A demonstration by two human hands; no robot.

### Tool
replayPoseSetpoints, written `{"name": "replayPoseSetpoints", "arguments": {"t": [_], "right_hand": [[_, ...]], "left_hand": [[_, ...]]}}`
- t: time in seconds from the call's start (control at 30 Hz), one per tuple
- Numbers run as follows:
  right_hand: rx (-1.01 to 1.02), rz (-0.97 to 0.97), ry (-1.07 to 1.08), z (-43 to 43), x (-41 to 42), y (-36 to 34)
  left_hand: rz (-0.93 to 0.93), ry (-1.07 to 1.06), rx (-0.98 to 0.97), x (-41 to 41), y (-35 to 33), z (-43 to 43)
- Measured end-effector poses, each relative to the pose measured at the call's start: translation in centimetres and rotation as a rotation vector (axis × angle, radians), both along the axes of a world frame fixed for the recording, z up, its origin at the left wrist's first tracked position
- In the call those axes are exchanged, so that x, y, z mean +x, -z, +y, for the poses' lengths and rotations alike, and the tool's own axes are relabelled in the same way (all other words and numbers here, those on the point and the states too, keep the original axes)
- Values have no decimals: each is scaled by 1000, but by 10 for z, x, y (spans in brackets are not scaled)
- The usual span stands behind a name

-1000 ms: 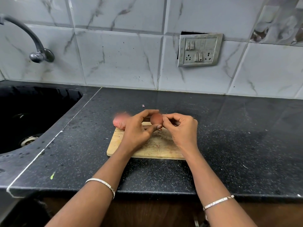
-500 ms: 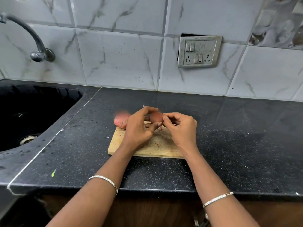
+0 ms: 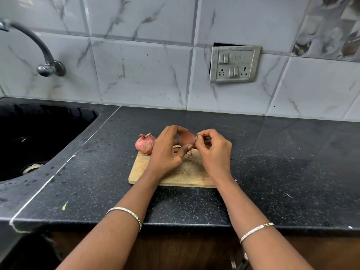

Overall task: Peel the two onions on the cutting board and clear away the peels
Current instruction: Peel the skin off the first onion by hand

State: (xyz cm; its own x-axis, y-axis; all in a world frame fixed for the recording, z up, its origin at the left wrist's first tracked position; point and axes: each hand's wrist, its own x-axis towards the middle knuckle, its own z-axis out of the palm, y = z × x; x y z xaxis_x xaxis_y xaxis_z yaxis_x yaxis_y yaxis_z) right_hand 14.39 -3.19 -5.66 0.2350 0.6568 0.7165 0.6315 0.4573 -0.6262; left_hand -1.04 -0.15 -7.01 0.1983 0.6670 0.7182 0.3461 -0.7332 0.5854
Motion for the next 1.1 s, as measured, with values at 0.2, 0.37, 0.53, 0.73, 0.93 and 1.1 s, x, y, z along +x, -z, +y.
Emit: {"name": "replayPoseSetpoints", "arguments": {"t": [0.2,0.37,0.53,0.73,0.93,1.1], "right_hand": [[101,-82,64,4,-1,0],[150,-99,102,7,-3,2],[115,-68,101,9,-4,7],[100,-179,128,5,-6,4],[84,-275,66,7,-7,6],[99,-295,74,11,-6,6]], "left_hand": [[19,-31,37,-2,-1,1],[19,-71,73,-2,-1,1],[-28,-93,53,-3,-1,0],[-24,-98,38,-2,-1,0],[-18,-101,39,-3,-2,-1],[-21,-107,43,-3,-2,-1]]}}
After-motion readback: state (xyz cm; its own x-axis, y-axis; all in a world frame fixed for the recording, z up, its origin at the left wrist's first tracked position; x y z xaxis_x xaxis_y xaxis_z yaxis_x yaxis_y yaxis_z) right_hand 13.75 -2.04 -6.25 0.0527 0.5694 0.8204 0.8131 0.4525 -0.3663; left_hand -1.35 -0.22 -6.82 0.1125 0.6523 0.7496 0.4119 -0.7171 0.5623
